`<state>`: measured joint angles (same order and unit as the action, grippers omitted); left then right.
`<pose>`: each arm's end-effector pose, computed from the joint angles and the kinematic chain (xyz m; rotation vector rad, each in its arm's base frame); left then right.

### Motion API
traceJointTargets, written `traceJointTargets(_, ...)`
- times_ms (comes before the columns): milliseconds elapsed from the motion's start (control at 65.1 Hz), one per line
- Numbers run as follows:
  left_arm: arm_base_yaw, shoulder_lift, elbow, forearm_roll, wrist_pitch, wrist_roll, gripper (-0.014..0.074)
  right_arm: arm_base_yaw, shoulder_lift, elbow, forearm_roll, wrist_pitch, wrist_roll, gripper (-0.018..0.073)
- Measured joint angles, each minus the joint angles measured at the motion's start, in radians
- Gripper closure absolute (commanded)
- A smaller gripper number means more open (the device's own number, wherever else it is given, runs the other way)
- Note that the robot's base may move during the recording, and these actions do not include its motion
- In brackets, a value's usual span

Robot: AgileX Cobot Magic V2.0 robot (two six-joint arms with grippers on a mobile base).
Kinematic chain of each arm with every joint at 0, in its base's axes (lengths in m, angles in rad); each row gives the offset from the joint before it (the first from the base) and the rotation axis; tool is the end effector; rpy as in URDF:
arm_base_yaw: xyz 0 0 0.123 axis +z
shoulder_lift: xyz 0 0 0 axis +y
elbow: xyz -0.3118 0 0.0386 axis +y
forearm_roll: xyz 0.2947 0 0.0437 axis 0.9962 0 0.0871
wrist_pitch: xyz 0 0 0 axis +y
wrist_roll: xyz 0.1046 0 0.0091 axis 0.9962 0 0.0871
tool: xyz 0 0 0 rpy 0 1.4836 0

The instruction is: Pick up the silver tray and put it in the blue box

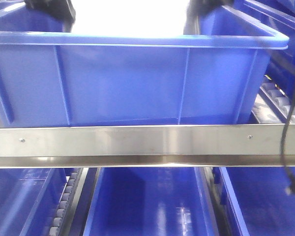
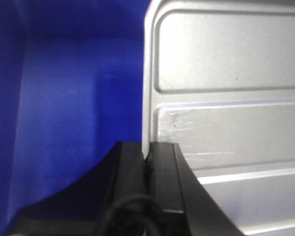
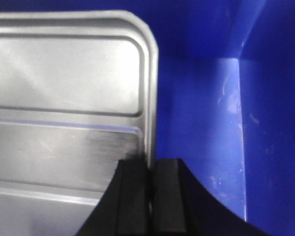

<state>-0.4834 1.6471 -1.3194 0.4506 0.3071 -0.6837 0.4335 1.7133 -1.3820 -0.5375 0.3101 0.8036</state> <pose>0.4011 -0.1949 0.3258 0.1626 2.0929 -0.3082 0.4295 0.1807 0.3207 -0.0567 2.0876 0.2767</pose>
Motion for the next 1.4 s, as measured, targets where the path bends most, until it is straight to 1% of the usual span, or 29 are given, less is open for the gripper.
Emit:
traceJointTargets(92, 0.0, 0.0, -0.007, 0.0, 0.002, 0.0, 0.056, 0.0, 0.0, 0.0, 0.0, -0.004, 0.0, 0.0356)
traceJointTargets(138, 0.0, 0.0, -0.009, 0.002, 0.002, 0.001, 0.0514, 0.0, 0.0, 0.0, 0.0, -0.004, 0.0, 0.0274)
traceJointTargets(184, 0.0, -0.002, -0.009, 0.002, 0.0, 0.002, 0.0472, 0.0, 0.0, 0.0, 0.0, -0.008, 0.0, 0.0162)
traceJointTargets(230, 0.0, -0.003, -0.009, 0.002, -0.002, 0.002, 0.0448, 0.0, 0.0, 0.0, 0.0, -0.014, 0.0, 0.0092)
traceJointTargets(292, 0.0, -0.006, -0.009, 0.006, -0.004, 0.003, 0.0441, 0.0, 0.0, 0.0, 0.0, -0.034, 0.0, 0.0036)
traceJointTargets(353, 0.0, -0.006, -0.011, 0.016, 0.001, 0.005, 0.0441, 0.0, 0.0, 0.0, 0.0, -0.047, -0.001, 0.0032)
traceJointTargets(553, 0.02, -0.012, -0.017, 0.022, 0.005, 0.005, 0.0444, -0.009, -0.002, -0.002, 0.0, -0.054, -0.001, 0.004)
traceJointTargets(584, 0.022, -0.014, -0.019, 0.022, 0.005, 0.005, 0.0462, -0.01, -0.004, -0.002, -0.002, -0.054, -0.001, 0.0046)
traceJointTargets(614, 0.024, -0.019, -0.019, 0.022, 0.005, 0.005, 0.0501, -0.01, -0.006, -0.002, -0.002, -0.054, -0.001, 0.0071)
traceJointTargets(676, 0.024, -0.032, -0.02, 0.024, 0.007, 0.005, 0.0593, -0.01, -0.016, -0.002, -0.002, -0.054, -0.001, 0.0172)
traceJointTargets(691, 0.024, -0.039, -0.02, 0.024, 0.007, 0.005, 0.063, -0.01, -0.022, -0.002, -0.002, -0.054, -0.001, 0.0202)
traceJointTargets(737, 0.024, -0.058, -0.02, 0.024, 0.007, 0.005, 0.0706, -0.01, -0.038, -0.002, -0.002, -0.054, -0.001, 0.0317)
traceJointTargets(768, 0.024, -0.072, -0.02, 0.024, 0.005, 0.005, 0.0701, -0.01, -0.048, -0.002, -0.002, -0.057, -0.001, 0.04)
traceJointTargets(829, 0.024, -0.1, -0.021, 0.024, -0.011, 0.005, 0.0696, -0.01, -0.072, -0.002, -0.002, -0.06, -0.001, 0.0519)
traceJointTargets(875, 0.027, -0.114, -0.025, 0.024, -0.035, 0.005, 0.0701, -0.01, -0.084, -0.003, -0.002, -0.066, -0.001, 0.0498)
traceJointTargets(952, 0.031, -0.134, -0.028, 0.028, -0.047, 0.005, 0.07, -0.01, -0.101, -0.003, -0.004, -0.068, -0.001, 0.0506)
traceJointTargets(1106, 0.031, -0.213, -0.011, 0.028, 0.068, 0.005, 0.07, -0.008, -0.176, 0.004, -0.004, 0.003, -0.001, 0.0507)
traceJointTargets(1198, 0.031, -0.304, 0.046, 0.028, 0.067, 0.005, 0.07, -0.008, -0.252, 0.053, -0.036, -0.006, -0.001, 0.0507)
traceJointTargets(1229, 0.031, -0.333, 0.07, 0.028, 0.051, 0.005, 0.07, -0.008, -0.276, 0.085, -0.051, -0.024, -0.001, 0.0507)
traceJointTargets(1305, 0.031, -0.422, 0.17, 0.028, -0.024, 0.005, 0.07, -0.008, -0.356, 0.189, -0.095, -0.122, -0.001, 0.0507)
traceJointTargets(1398, 0.031, -0.542, 0.306, 0.03, -0.132, 0.005, 0.07, -0.008, -0.454, 0.345, -0.144, -0.282, -0.001, 0.0507)
